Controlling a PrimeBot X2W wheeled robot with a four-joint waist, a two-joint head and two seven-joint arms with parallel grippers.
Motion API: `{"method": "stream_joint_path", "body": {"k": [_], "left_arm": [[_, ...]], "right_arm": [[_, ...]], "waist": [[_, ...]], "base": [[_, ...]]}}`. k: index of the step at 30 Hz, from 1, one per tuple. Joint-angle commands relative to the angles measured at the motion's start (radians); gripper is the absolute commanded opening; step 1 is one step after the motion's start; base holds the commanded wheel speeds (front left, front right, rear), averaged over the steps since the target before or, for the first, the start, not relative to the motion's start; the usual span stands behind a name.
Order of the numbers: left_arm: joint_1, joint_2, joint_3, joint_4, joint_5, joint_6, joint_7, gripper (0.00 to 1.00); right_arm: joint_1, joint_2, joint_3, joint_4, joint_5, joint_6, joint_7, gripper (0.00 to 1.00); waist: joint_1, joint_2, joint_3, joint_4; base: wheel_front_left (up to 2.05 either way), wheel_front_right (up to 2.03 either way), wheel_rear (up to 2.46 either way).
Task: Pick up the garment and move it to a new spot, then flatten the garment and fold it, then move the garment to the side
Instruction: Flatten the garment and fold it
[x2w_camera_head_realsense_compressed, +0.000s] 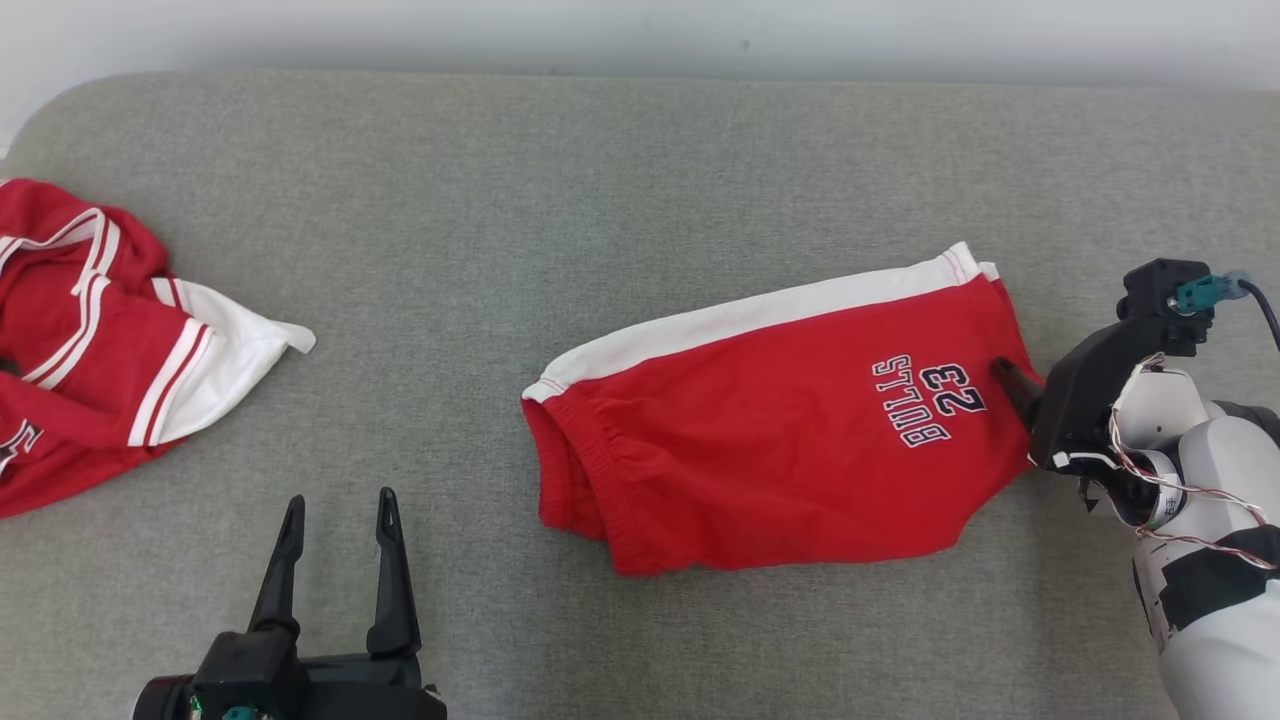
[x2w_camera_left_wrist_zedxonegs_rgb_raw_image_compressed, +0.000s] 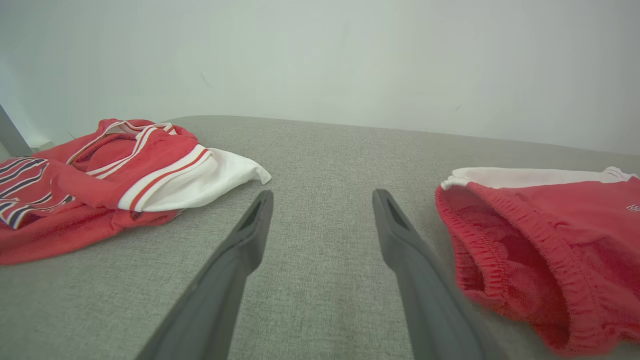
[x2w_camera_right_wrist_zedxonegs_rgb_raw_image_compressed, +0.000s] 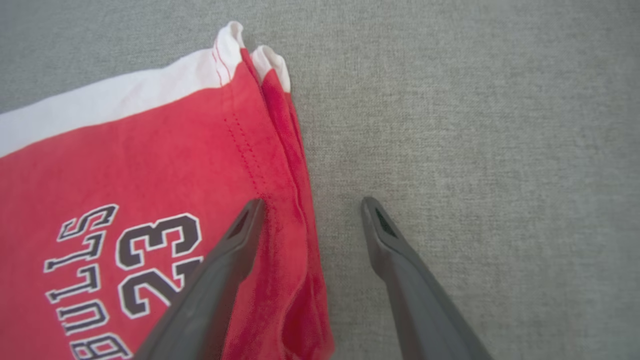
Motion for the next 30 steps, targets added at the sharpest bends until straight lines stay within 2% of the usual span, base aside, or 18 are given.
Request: {"method": "stream_joint_path", "body": {"k": [1, 7, 8, 9, 10, 16, 22, 30], "left_arm": [[-0.003, -0.01, 0.011, 0.009, 0.017, -0.013, -0.003, 1.0], [-0.002, -0.04, 0.046, 0.031, 0.039, -0.051, -0.003, 1.0], [-0.003, -0.044, 0.052, 0.035, 0.042, -0.056, -0.003, 1.0], [-0.004, -0.048, 0.057, 0.038, 0.046, -0.061, -0.003, 1.0], [-0.004, -0.051, 0.062, 0.04, 0.049, -0.067, -0.003, 1.0], [0.005, -0.066, 0.08, 0.055, 0.062, -0.088, -0.003, 1.0], [0.027, -0.077, 0.094, 0.067, 0.079, -0.104, -0.003, 1.0], [0.041, -0.084, 0.109, 0.073, 0.093, -0.121, -0.003, 1.0]], "right_arm": [[-0.004, 0.02, -0.006, 0.009, -0.008, -0.002, 0.0, 1.0], [0.012, 0.06, 0.016, 0.023, -0.024, -0.002, 0.039, 1.0], [0.015, 0.065, 0.022, 0.025, -0.02, -0.001, 0.045, 0.46], [0.019, 0.067, 0.03, 0.025, -0.017, 0.0, 0.05, 0.19], [0.021, 0.067, 0.038, 0.023, -0.014, 0.0, 0.052, 0.0], [0.023, 0.041, 0.019, 0.016, -0.033, 0.0, 0.007, 0.0], [0.035, 0.023, -0.086, 0.006, -0.091, -0.002, -0.055, 0.0], [0.09, -0.005, -0.205, -0.066, -0.147, -0.002, -0.104, 0.0]], "waist": [[0.0, 0.0, 0.012, 0.013], [0.0, 0.0, 0.019, 0.02], [0.0, 0.0, 0.019, 0.021], [0.0, 0.0, 0.019, 0.021], [0.0, 0.0, 0.018, 0.021], [0.0, 0.0, 0.009, 0.017], [0.0, 0.0, -0.023, 0.001], [0.0, 0.0, -0.048, -0.033]], "base": [[0.0, 0.0, 0.0], [0.0, 0.0, 0.0], [0.0, 0.0, 0.0], [0.0, 0.0, 0.0], [0.0, 0.0, 0.0], [0.0, 0.0, 0.0], [0.0, 0.0, 0.0], [0.0, 0.0, 0.0]]}}
